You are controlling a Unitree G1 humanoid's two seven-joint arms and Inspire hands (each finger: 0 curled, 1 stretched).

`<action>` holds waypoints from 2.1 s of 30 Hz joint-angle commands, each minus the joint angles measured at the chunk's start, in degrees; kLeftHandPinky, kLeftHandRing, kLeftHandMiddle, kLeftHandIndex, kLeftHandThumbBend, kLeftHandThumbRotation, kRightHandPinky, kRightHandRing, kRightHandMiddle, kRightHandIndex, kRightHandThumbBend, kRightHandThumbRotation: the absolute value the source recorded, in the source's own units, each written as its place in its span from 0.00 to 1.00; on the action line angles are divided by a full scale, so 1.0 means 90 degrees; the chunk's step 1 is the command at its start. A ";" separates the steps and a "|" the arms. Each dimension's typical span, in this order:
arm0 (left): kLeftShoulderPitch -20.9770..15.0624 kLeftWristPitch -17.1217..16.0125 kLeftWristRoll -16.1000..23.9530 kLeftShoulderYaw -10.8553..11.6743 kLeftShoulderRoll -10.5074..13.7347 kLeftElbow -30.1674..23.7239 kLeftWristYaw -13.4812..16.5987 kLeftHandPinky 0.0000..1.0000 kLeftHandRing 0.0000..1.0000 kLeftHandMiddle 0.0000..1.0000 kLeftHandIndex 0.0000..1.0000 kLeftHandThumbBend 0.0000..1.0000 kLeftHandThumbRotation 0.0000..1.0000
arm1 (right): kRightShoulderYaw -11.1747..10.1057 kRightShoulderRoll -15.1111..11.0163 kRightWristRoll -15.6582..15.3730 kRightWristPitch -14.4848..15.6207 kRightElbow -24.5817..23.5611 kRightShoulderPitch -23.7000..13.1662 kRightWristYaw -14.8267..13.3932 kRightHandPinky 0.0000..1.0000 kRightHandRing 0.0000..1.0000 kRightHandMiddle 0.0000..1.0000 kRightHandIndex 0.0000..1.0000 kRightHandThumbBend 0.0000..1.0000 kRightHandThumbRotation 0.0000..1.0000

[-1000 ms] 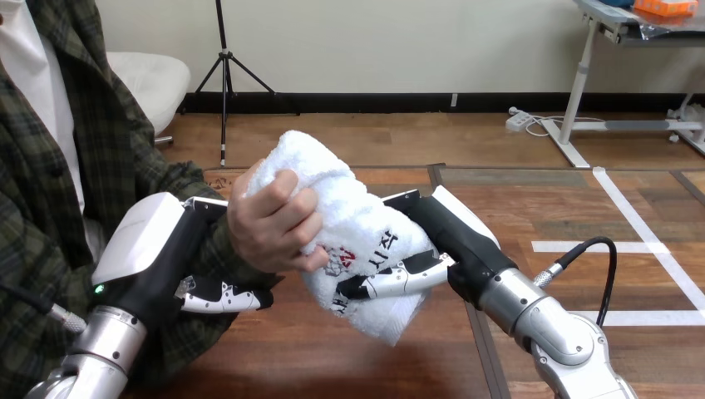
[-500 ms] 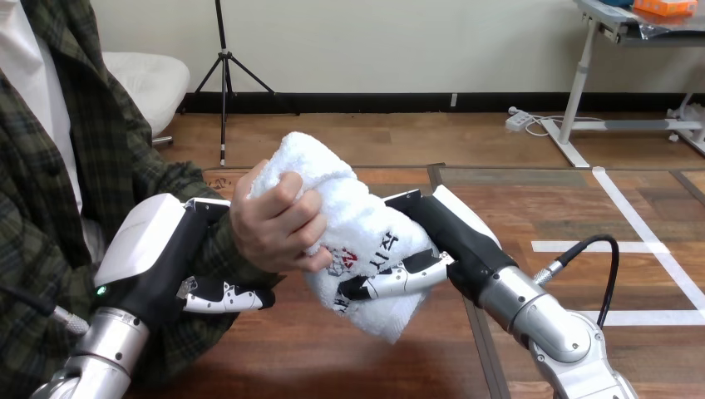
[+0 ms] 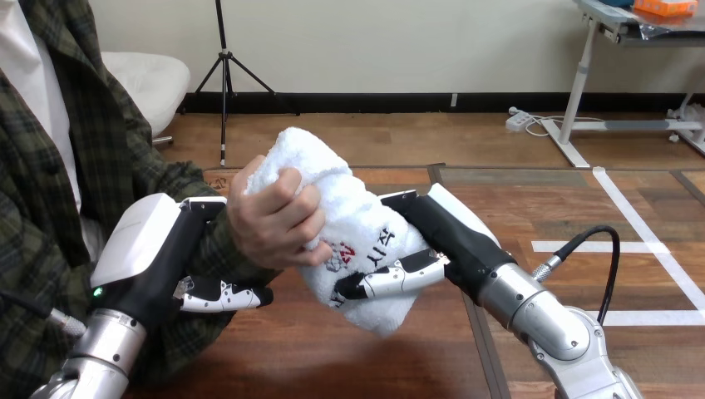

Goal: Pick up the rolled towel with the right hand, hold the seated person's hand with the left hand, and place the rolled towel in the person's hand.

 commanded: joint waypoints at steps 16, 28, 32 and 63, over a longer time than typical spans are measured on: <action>-0.0122 0.0389 0.0436 -0.0223 -0.0023 -0.0798 -0.0258 0.82 0.91 0.95 0.98 1.00 0.37 | 0.0029 -0.0220 -0.0070 0.0155 -0.0928 -0.0376 0.0005 0.92 0.96 0.96 0.98 1.00 0.63; -0.0091 0.0557 0.0612 -0.0195 -0.0003 -0.0926 -0.0330 0.95 0.99 1.00 1.00 1.00 0.48 | -0.0055 -0.0349 0.0073 0.0019 -0.0793 -0.0429 0.0033 0.98 1.00 1.00 1.00 1.00 0.71; -0.0079 0.0596 0.0677 -0.0187 -0.0004 -0.0969 -0.0323 0.98 1.00 1.00 1.00 1.00 0.54 | -0.0069 -0.0394 0.0046 0.0020 -0.0808 -0.0420 0.0010 1.00 1.00 1.00 1.00 1.00 0.74; -0.0051 0.0256 0.0969 -0.0198 -0.0047 -0.0659 0.0408 1.00 1.00 1.00 1.00 1.00 0.77 | -0.0384 -0.0556 0.0117 -0.0171 -0.0942 -0.0086 -0.0219 1.00 1.00 1.00 1.00 1.00 0.82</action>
